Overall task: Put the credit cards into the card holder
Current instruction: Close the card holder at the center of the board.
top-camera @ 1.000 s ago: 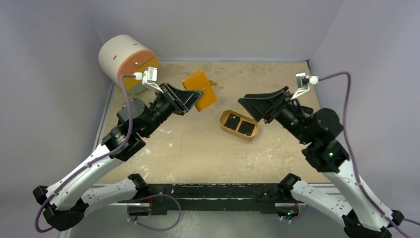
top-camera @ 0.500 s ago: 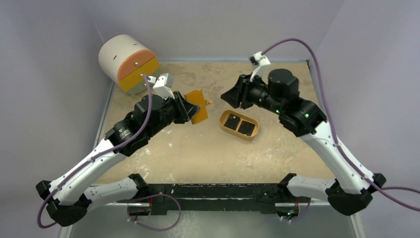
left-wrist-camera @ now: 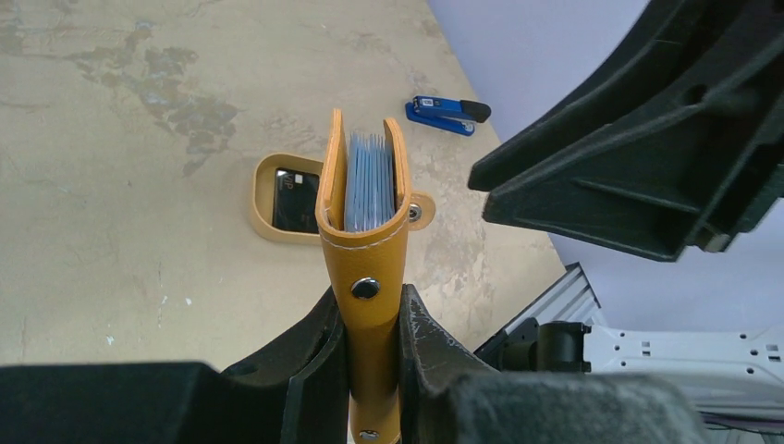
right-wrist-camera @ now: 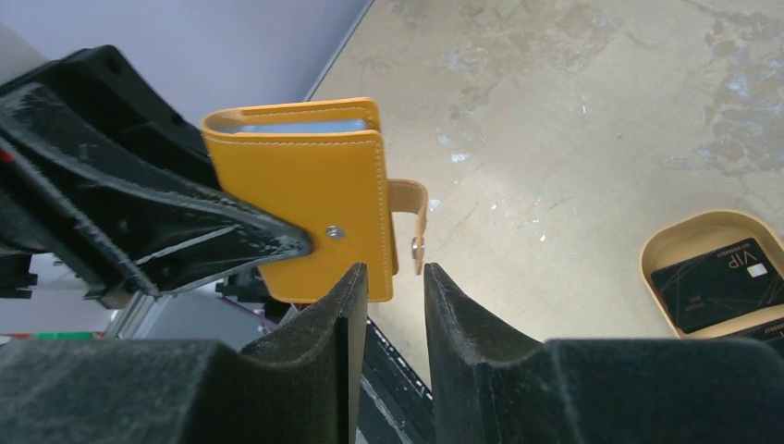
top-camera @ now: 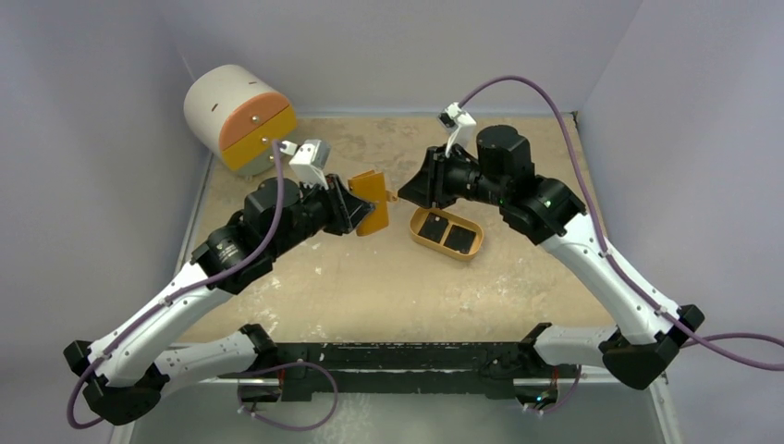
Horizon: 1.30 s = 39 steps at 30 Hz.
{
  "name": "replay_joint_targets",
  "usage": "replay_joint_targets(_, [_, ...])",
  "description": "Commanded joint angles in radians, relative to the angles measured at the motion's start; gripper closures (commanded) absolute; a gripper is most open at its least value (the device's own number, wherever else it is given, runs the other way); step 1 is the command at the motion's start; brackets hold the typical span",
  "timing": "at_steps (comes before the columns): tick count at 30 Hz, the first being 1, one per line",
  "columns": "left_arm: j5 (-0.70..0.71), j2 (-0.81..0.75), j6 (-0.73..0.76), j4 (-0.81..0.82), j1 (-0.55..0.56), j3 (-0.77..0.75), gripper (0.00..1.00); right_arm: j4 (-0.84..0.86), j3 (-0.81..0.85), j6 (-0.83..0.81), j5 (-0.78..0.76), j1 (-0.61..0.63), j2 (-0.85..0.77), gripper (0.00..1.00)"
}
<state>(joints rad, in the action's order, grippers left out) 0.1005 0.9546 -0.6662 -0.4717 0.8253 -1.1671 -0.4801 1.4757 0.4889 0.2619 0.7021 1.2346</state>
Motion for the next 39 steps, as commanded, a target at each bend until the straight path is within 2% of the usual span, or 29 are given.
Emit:
replay_joint_targets(1, [-0.035,-0.037,0.035,0.096,-0.002,-0.027,1.00,0.014,0.032,-0.003,0.015,0.004,0.023,0.69])
replay_joint_targets(7, [-0.051,-0.040,0.034,0.106,-0.003,-0.028,1.00,0.013,0.032,-0.001,0.008,0.004,0.032,0.68])
replay_joint_targets(16, [-0.048,-0.048,0.031,0.107,-0.003,-0.022,1.00,0.046,0.016,0.012,0.031,0.004,0.020,0.77])
replay_joint_targets(22, [-0.030,-0.049,0.033,0.101,-0.003,-0.025,1.00,0.044,0.011,0.019,0.051,0.004,0.006,0.72])
replay_joint_targets(30, [-0.013,-0.055,0.034,0.095,-0.002,-0.027,1.00,0.043,-0.001,0.019,0.071,0.004,-0.006,0.84])
replay_joint_targets(36, [-0.021,-0.060,0.030,0.100,-0.003,-0.025,1.00,0.042,-0.005,0.020,0.074,0.004,0.002,0.75])
replay_joint_targets(39, [-0.020,-0.063,0.028,0.102,-0.002,-0.025,1.00,0.043,-0.005,0.020,0.079,0.004,0.007,0.74])
